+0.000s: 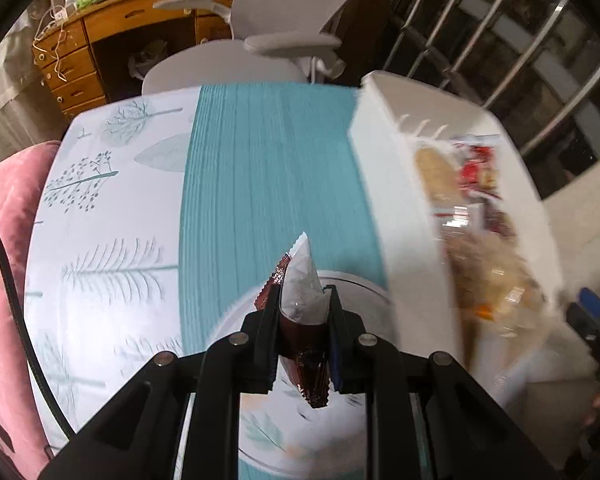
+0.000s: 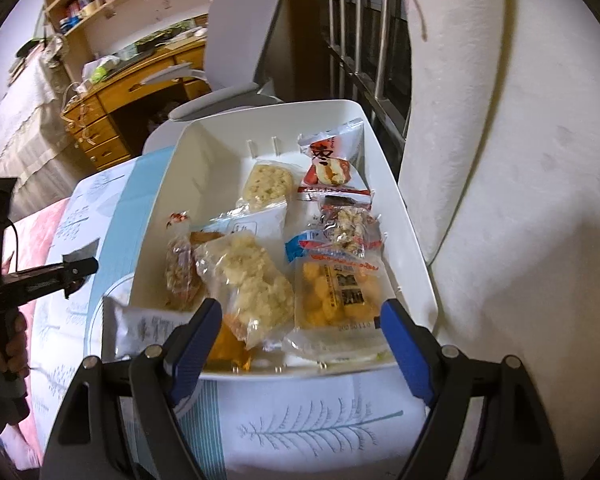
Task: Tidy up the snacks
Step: 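Lift the red packet with the left gripper, then carry the red packet over the tray and open the left gripper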
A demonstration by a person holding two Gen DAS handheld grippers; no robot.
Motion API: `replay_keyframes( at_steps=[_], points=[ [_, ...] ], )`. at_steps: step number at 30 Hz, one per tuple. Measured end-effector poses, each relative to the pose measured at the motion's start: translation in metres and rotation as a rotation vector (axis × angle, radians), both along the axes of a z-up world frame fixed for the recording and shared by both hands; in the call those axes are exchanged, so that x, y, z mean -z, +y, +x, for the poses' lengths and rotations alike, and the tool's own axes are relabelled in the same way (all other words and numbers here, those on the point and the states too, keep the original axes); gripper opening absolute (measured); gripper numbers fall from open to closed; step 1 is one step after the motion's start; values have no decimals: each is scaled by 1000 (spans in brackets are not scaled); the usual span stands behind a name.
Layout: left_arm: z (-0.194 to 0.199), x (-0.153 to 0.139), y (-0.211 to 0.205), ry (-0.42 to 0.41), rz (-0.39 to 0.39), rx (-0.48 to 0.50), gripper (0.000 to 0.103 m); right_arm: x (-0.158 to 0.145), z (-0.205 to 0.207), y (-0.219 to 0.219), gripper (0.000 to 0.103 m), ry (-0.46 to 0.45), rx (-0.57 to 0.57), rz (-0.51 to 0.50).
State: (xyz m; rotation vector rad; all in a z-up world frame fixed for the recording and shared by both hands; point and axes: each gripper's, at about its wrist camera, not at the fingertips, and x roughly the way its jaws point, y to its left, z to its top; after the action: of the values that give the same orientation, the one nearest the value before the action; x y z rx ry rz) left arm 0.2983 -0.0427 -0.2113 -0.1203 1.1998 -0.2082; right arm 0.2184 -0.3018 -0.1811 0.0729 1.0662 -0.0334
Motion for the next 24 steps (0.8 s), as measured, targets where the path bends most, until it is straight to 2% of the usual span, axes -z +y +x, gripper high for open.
replay_keyframes(
  at_steps=[5,9,12,16,17,18,19,20,21,24],
  points=[
    [-28,-39,-31,-48,-62,17,17,-7,-17,-8,82,-4,-52,16],
    [-35,-64,-75,-99,-127,94,17,-9,-26,-13,82,-7,-75,26],
    [-34,-72,-108,-132,-150,155,17,-10,-33,-19,82,-14,-97,18],
    [-31,-73,-144,-132,-203,204,18,-8,-36,-24,82,-10,-104,14],
    [-30,-72,-151,-128,-212,211,20,-7,-36,-26,82,-9,-102,13],
    [-29,-71,-156,-120,-215,217,33,-7,-37,-26,82,-9,-100,12],
    [-28,-70,-160,-110,-207,216,41,-6,-37,-26,82,-7,-99,14],
    [-27,-68,-161,-103,-188,209,57,-6,-38,-26,82,-6,-100,14],
    [-25,-67,-159,-99,-176,198,66,-5,-38,-26,82,-4,-102,14],
    [-26,-62,-142,-81,-168,161,69,-2,-40,-25,82,0,-98,13]
  ],
)
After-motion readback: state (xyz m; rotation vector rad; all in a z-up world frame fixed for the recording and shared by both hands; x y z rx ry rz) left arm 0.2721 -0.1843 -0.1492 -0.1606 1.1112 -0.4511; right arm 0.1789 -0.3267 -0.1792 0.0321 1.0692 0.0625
